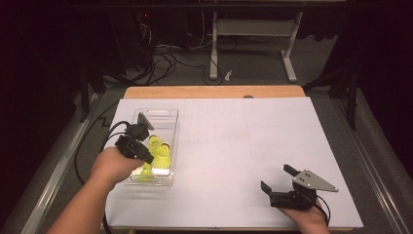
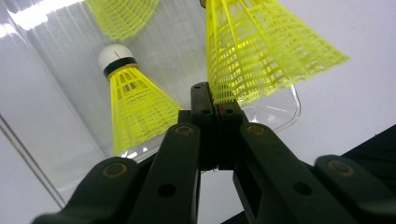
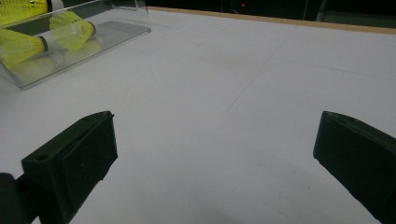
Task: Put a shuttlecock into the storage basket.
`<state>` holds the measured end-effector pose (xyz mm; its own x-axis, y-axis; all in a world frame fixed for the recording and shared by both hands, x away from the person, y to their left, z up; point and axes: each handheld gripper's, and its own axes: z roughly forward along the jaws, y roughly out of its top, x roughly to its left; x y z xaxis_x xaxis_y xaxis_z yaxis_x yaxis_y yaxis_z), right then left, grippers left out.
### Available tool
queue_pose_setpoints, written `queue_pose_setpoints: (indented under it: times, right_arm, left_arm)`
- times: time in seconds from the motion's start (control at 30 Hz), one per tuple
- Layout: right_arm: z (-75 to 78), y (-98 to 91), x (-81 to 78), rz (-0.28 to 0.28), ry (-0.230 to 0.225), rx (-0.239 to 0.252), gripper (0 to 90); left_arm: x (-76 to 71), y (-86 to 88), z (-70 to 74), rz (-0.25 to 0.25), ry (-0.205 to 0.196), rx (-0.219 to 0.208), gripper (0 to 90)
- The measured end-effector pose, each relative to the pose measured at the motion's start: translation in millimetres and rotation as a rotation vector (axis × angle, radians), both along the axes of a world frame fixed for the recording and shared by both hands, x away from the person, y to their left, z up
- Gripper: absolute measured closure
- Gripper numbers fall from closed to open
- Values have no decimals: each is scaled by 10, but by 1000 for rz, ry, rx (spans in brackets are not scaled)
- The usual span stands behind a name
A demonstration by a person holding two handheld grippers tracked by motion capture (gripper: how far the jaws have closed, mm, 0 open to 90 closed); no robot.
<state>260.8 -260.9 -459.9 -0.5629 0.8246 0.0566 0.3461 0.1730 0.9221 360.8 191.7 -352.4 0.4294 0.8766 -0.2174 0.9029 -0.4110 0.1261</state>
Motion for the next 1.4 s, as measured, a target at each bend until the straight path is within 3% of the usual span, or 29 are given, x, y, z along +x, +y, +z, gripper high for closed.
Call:
queue_pose_setpoints:
  times: [0.57, 0.6, 0.67, 0.7, 0.77, 0.83, 0.87, 0.97, 1.4]
  right_arm:
    - [21, -22, -14, -11, -36, 14, 2]
    - [20, -23, -14, -12, -35, 14, 2]
    - [21, -24, -15, -12, -35, 13, 2]
    - [20, -25, -14, -11, -35, 14, 2]
    - [20, -25, -13, -11, -32, 14, 2]
    - [20, -25, -12, -10, -32, 14, 2]
    - [19, -24, -12, -10, -32, 13, 2]
    - [18, -23, -12, -11, -31, 12, 2]
    - [18, -30, -10, -16, -33, 13, 2]
  left_arm:
    - [-13, -33, -187, 11, 32, 20, 897]
    - [-27, -41, -185, 35, 57, 23, 896]
    - [-11, -20, -230, 2, 32, 24, 896]
    - [-30, -34, -230, 30, 60, 24, 896]
    - [-32, -37, -245, 31, 69, 25, 897]
    - [-30, -37, -273, 24, 63, 25, 896]
    - [-13, -24, -296, -3, 38, 23, 896]
    - [-17, -40, -295, 2, 50, 24, 897]
    - [-24, -12, -286, -10, 31, 34, 896]
